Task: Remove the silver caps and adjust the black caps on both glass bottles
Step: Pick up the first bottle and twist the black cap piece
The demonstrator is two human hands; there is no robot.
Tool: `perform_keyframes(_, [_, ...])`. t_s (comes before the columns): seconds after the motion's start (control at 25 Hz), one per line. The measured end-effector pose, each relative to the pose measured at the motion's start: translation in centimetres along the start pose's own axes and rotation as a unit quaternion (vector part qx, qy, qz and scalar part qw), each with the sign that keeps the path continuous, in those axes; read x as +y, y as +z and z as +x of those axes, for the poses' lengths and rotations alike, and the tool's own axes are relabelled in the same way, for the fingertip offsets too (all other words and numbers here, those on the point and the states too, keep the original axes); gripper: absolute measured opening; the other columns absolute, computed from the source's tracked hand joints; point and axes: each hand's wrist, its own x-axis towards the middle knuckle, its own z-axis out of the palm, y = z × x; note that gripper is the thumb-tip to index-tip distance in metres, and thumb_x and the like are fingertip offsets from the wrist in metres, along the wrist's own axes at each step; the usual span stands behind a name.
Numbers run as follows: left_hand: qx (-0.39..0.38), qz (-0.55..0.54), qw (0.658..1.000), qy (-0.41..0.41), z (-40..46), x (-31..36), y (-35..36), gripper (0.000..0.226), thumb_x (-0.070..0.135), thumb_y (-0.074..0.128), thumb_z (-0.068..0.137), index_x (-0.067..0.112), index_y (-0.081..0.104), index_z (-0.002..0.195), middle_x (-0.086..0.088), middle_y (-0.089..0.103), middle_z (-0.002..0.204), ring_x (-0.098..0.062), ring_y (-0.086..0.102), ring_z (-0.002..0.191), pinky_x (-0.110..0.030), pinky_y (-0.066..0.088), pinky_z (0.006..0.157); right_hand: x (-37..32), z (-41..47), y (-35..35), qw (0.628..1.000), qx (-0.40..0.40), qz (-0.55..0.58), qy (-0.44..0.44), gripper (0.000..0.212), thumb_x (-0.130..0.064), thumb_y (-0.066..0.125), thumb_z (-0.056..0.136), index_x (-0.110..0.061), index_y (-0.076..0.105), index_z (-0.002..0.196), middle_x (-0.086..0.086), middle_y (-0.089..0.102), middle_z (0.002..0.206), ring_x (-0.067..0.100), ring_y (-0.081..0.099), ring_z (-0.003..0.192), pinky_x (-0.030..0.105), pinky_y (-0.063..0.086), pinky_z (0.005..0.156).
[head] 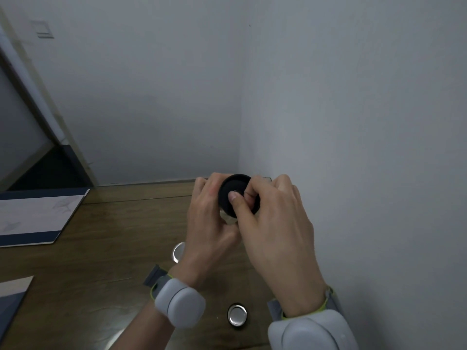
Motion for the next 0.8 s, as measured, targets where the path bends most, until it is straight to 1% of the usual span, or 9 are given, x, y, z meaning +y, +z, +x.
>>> perform_keyframes(0.08, [0.009, 0.004, 1.0, -0.001, -0.02, 0.08, 0.1, 0.019, 0.038, 0.06, 0.083, 0.034, 0.057, 0.101, 0.029, 0.055, 0.091, -0.012, 0.051, 0.091, -0.019, 0.041, 0.07, -0.18, -0.15, 0.42, 1.0, 0.012, 0.011, 0.011, 0.031, -0.057, 0.048, 0.092, -0.03, 0.042, 0.078, -0.008, 0.04, 0.093, 0.013, 0.045, 0.093, 0.03, 0.037, 0.059])
perform_keyframes(0.16, [0.014, 0.009, 1.0, -0.001, -0.06, 0.03, 0.07, 0.018, 0.041, 0.059, 0.084, 0.034, 0.057, 0.101, 0.026, 0.056, 0.092, -0.016, 0.051, 0.09, -0.022, 0.042, 0.07, -0.25, -0.25, 0.71, 1.0, 0.019, 0.015, 0.017, 0.031, -0.057, 0.048, 0.092, -0.031, 0.042, 0.076, -0.009, 0.04, 0.094, 0.013, 0.046, 0.093, 0.032, 0.042, 0.063])
perform_keyframes(0.36, [-0.009, 0.004, 1.0, -0.013, -0.28, -0.26, -0.11, 0.024, 0.035, 0.065, 0.08, 0.033, 0.059, 0.103, 0.026, 0.057, 0.093, -0.025, 0.053, 0.09, -0.028, 0.045, 0.071, 0.51, -0.1, 0.44, 1.0, 0.003, -0.003, -0.004, 0.034, -0.062, 0.045, 0.09, -0.031, 0.045, 0.076, -0.011, 0.039, 0.089, 0.009, 0.043, 0.09, 0.026, 0.036, 0.058])
perform_keyframes(0.44, [-0.01, 0.016, 1.0, -0.006, -0.28, -0.26, -0.1, 0.022, 0.027, 0.069, 0.081, 0.028, 0.062, 0.102, 0.022, 0.058, 0.092, -0.028, 0.052, 0.089, -0.034, 0.045, 0.072, 0.73, 0.1, 0.15, 1.0, -0.01, -0.012, -0.012, 0.033, -0.062, 0.043, 0.089, -0.031, 0.046, 0.075, -0.011, 0.039, 0.088, 0.008, 0.042, 0.088, 0.02, 0.032, 0.056])
perform_keyframes(0.52, [-0.004, 0.034, 0.999, -0.003, -0.28, -0.23, -0.02, 0.02, 0.023, 0.071, 0.082, 0.02, 0.066, 0.102, 0.014, 0.06, 0.092, -0.029, 0.052, 0.088, -0.04, 0.046, 0.072, 0.65, 0.24, 0.07, 1.0, -0.008, -0.015, -0.005, 0.033, -0.059, 0.044, 0.09, -0.031, 0.047, 0.074, -0.011, 0.04, 0.087, 0.008, 0.043, 0.087, 0.018, 0.029, 0.055])
perform_keyframes(0.64, [0.011, 0.048, 0.999, -0.003, -0.35, -0.07, 0.15, 0.025, 0.032, 0.064, 0.085, 0.016, 0.068, 0.104, 0.008, 0.062, 0.094, -0.029, 0.052, 0.089, -0.042, 0.046, 0.072, 0.25, 0.17, 0.28, 1.0, 0.001, -0.011, 0.015, 0.032, -0.056, 0.046, 0.095, -0.031, 0.048, 0.075, -0.011, 0.04, 0.088, 0.008, 0.044, 0.087, 0.016, 0.026, 0.054])
perform_keyframes(0.8, [0.022, 0.059, 0.998, -0.001, -0.52, -0.08, 0.37, 0.025, 0.034, 0.059, 0.089, 0.014, 0.067, 0.101, 0.004, 0.063, 0.092, -0.029, 0.05, 0.086, -0.043, 0.045, 0.072, 0.2, -0.09, 0.84, 0.999, 0.004, -0.021, 0.026, 0.031, -0.054, 0.042, 0.099, -0.031, 0.046, 0.079, -0.01, 0.038, 0.09, 0.01, 0.042, 0.087, 0.017, 0.024, 0.055])
